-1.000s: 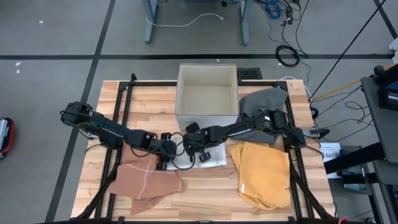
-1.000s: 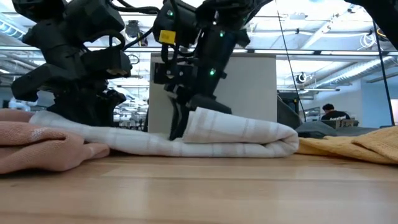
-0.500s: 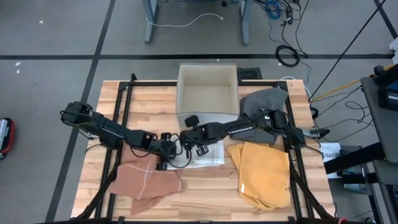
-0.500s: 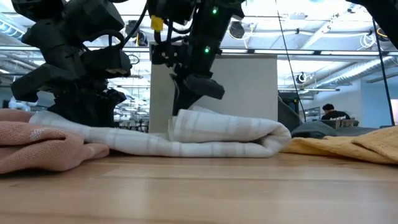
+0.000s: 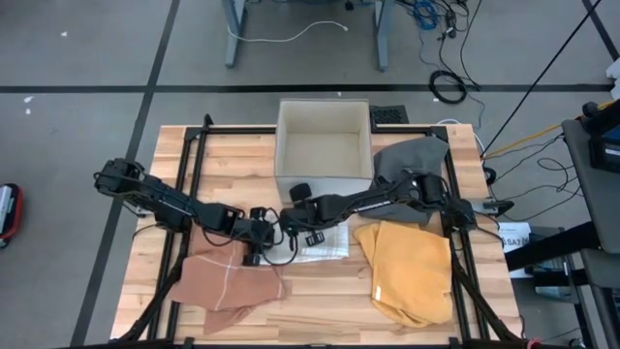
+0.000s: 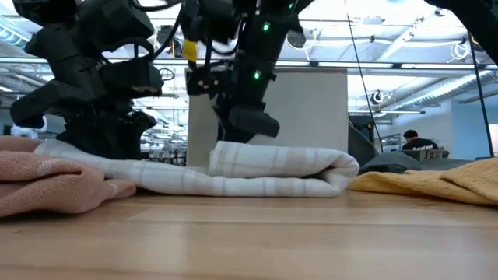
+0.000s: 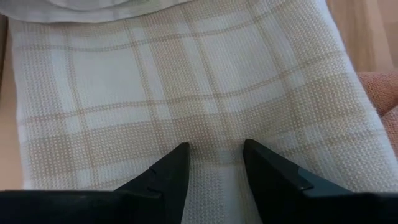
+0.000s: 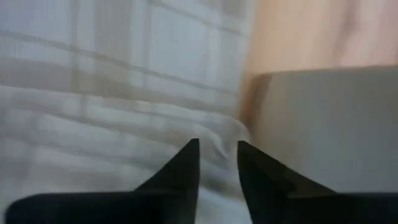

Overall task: Fold towel
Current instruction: Fold the white patterned towel

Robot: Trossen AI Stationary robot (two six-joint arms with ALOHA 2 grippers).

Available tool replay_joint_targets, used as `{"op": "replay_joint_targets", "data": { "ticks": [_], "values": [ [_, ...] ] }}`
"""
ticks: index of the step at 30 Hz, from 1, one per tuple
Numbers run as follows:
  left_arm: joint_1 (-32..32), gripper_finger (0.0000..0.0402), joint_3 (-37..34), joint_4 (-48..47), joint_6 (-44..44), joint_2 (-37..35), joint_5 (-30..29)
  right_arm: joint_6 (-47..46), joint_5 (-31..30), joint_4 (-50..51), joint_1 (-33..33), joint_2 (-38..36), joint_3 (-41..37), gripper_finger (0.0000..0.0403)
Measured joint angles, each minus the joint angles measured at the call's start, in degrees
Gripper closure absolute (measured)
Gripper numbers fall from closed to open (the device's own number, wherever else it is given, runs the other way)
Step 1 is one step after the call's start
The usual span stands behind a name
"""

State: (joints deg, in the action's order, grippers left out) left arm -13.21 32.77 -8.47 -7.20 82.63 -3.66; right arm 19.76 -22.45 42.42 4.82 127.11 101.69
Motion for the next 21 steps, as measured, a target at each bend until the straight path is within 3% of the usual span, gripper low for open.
{"op": "replay_joint_targets", "data": {
  "ticks": [4, 10, 14, 21],
  "values": [
    [0.0, 0.0239, 0.04, 0.02, 0.0, 0.0, 0.0, -3.08, -2.45, 1.38, 1.94, -3.26, 0.0, 0.0277],
    [0.0, 0.0239, 0.04, -0.01, -0.04, 0.0, 0.01, -12.22, 10.84, 1.96, 4.39, -4.03, -0.53, 0.0267],
    [-0.84, 0.0239, 0.04, 0.0, 0.24, 0.0, 0.2, -12.91, 11.59, 0.91, 6.7, -3.08, -3.92, 0.0267],
    [-3.44, 0.0239, 0.04, 0.0, 1.65, 0.0, 1.29, -14.88, 12.34, -10.17, 9.48, -3.08, -9.57, 0.0277]
  ]
}}
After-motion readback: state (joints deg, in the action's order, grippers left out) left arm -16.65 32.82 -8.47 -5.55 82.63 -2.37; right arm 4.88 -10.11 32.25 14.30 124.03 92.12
